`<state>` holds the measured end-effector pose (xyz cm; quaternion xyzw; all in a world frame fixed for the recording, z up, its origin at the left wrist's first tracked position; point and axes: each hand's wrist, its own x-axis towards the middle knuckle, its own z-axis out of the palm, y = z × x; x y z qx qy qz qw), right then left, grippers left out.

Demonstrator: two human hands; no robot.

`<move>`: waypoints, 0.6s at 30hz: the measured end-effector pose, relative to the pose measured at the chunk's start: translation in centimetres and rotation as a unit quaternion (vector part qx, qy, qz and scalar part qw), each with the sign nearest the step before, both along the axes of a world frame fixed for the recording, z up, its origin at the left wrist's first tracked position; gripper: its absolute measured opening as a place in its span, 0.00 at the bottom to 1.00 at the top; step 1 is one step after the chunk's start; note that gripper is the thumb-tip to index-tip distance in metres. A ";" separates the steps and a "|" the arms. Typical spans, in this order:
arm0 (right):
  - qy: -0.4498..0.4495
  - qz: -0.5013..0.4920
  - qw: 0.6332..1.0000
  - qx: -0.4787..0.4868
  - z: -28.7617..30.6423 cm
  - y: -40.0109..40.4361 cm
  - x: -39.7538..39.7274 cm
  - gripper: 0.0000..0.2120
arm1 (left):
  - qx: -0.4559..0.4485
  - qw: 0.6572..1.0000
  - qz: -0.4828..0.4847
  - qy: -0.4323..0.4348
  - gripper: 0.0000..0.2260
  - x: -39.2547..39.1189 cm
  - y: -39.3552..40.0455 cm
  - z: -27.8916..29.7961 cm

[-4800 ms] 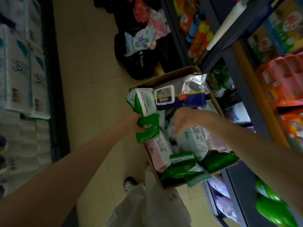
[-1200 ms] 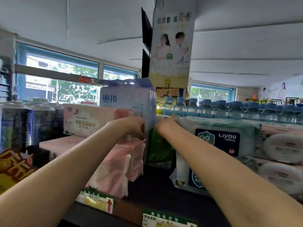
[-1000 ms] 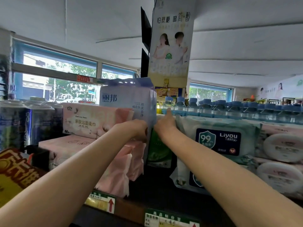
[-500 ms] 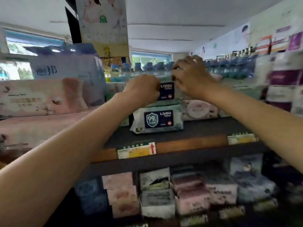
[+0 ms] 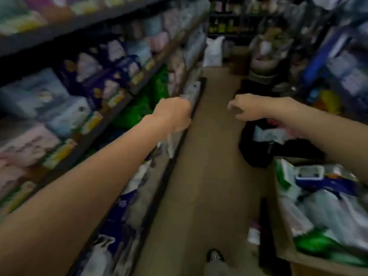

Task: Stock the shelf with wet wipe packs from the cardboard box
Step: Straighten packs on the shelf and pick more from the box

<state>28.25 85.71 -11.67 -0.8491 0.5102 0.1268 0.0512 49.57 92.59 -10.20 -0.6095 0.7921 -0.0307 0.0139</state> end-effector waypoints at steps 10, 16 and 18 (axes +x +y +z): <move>0.037 -0.242 0.943 0.225 -18.3 10.1 -28.1 0.14 | 0.146 0.970 -0.183 -0.066 0.10 -24.8 -1.1 -16.8; -0.017 -0.298 0.876 0.380 -30.4 15.6 -36.2 0.33 | 0.264 0.941 -0.204 -0.051 0.12 -35.0 0.6 -25.3; -0.052 -0.325 0.865 0.380 -33.1 16.2 -37.4 0.33 | 0.315 0.926 -0.204 -0.039 0.13 -37.6 1.6 -27.7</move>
